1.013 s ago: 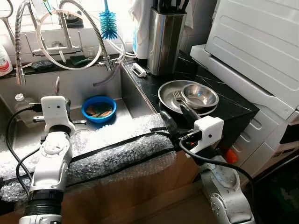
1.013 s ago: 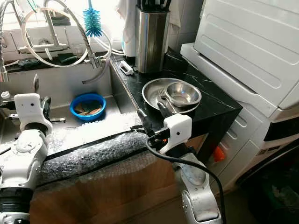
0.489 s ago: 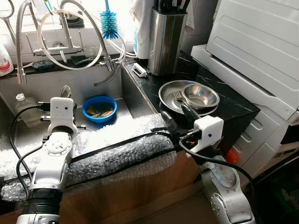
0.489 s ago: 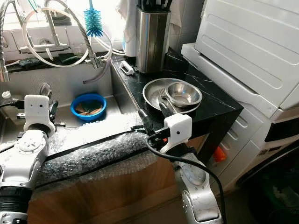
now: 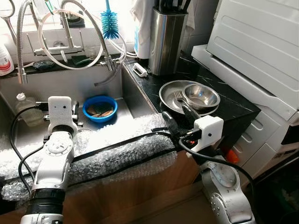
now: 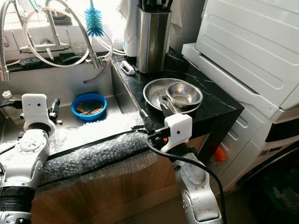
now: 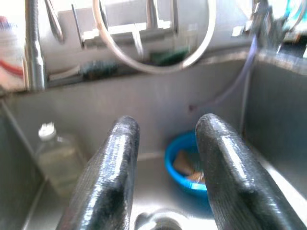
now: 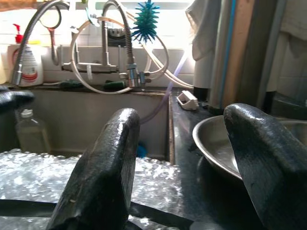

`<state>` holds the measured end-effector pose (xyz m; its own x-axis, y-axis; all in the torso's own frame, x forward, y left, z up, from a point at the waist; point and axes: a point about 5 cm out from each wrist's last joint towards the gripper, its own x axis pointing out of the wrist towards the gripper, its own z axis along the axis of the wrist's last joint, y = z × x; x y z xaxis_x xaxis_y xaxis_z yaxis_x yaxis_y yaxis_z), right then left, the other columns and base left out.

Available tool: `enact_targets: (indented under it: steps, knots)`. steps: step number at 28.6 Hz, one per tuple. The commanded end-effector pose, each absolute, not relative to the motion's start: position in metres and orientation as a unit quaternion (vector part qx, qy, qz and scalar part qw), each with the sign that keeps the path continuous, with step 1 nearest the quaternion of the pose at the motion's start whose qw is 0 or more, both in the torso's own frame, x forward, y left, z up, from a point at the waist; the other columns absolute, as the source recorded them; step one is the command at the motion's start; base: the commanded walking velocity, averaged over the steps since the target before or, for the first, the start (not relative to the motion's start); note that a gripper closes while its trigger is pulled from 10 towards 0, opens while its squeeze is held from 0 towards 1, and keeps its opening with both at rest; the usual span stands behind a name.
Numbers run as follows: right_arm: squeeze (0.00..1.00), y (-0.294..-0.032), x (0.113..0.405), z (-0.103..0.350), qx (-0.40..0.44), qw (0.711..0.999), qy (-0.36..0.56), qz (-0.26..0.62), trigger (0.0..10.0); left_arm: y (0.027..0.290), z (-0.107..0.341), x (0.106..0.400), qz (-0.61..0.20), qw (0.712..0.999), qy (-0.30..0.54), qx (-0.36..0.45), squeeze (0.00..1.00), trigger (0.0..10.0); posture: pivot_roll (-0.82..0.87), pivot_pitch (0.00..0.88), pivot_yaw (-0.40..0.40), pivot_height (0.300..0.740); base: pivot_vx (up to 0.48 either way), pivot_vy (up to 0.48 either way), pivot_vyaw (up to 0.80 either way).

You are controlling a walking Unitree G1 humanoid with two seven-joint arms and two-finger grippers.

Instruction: Kitchen organization

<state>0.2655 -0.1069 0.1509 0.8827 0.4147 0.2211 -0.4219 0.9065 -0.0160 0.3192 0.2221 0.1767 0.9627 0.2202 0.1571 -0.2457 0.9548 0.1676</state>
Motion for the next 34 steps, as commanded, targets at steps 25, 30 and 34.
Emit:
enact_targets:
  steps: [25, 30, 34]
  knots:
    - [0.00, -0.155, 0.260, 0.147, -0.006, 0.994, -0.106, 0.040, 10.0, 0.206, 0.210, 0.291, 0.098, 0.969, -0.180, 0.138, 0.00, 10.0, -0.05, 0.000, -0.065, 0.740, 0.000, 0.000, 0.00]
    - [0.00, -0.156, 0.270, 0.139, -0.018, 0.996, -0.070, 0.053, 10.0, 0.202, 0.209, 0.291, 0.093, 0.968, -0.180, 0.147, 0.00, 10.0, -0.05, 0.000, -0.065, 0.740, 0.000, 0.000, 0.00]
    - [0.00, -0.155, 0.271, 0.135, -0.020, 0.996, -0.063, 0.062, 10.0, 0.202, 0.208, 0.291, 0.093, 0.968, -0.179, 0.150, 0.00, 10.0, -0.05, 0.000, -0.066, 0.740, 0.000, 0.000, 0.00]
